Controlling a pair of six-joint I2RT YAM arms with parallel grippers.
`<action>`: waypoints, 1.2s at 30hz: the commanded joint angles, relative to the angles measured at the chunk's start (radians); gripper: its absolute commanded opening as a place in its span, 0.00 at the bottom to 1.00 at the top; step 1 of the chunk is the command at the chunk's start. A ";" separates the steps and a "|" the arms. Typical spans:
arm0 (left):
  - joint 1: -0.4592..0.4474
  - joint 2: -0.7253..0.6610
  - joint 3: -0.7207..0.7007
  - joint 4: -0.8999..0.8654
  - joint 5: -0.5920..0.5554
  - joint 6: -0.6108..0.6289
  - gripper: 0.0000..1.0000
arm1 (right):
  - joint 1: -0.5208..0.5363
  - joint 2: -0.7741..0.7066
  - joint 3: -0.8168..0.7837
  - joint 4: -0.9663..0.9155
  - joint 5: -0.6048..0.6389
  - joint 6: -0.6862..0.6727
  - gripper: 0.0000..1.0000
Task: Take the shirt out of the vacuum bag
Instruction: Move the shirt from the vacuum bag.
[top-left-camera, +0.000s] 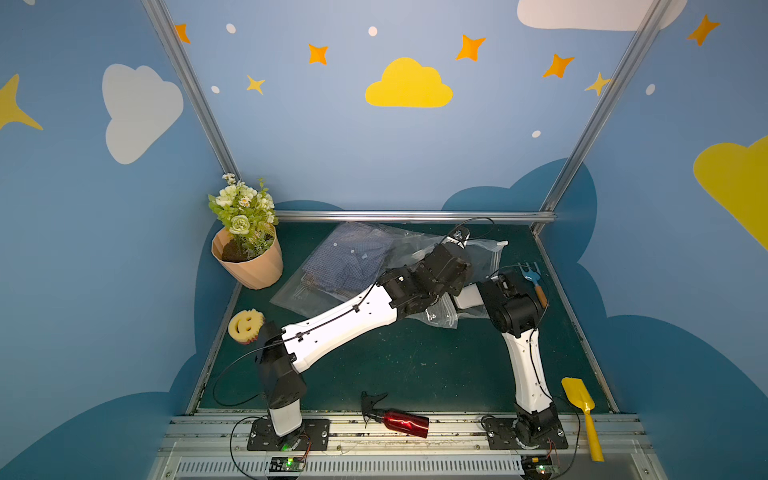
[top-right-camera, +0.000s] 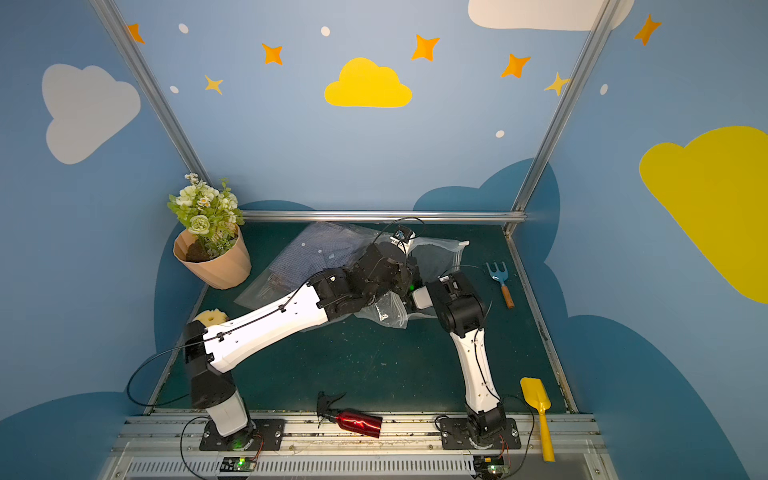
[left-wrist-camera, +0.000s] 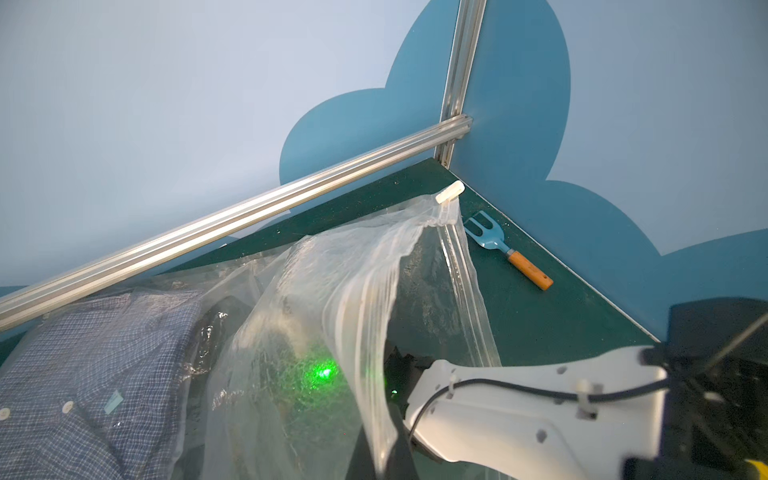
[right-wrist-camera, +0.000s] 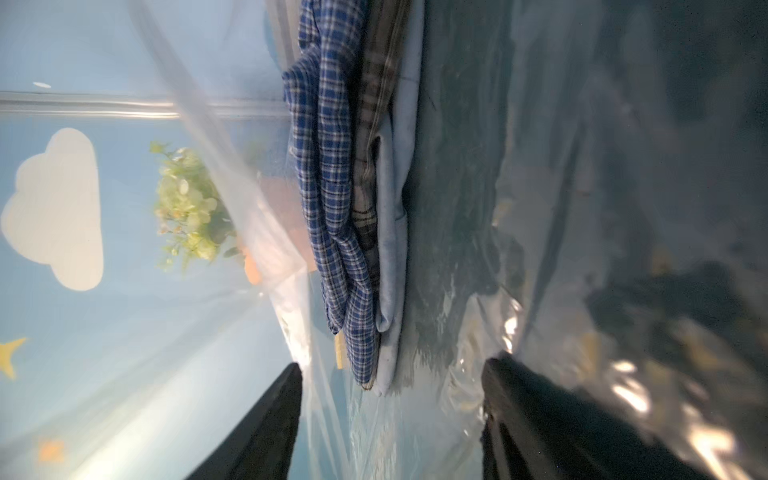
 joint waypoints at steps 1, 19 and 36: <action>-0.030 -0.008 0.068 0.035 -0.001 0.029 0.04 | 0.027 0.061 0.058 -0.117 0.025 -0.027 0.68; -0.074 0.032 0.138 0.000 -0.009 0.056 0.04 | 0.083 0.253 0.453 -0.379 0.005 -0.138 0.69; -0.062 0.010 0.121 -0.017 0.039 0.046 0.38 | 0.086 0.394 0.727 -0.553 0.070 -0.180 0.32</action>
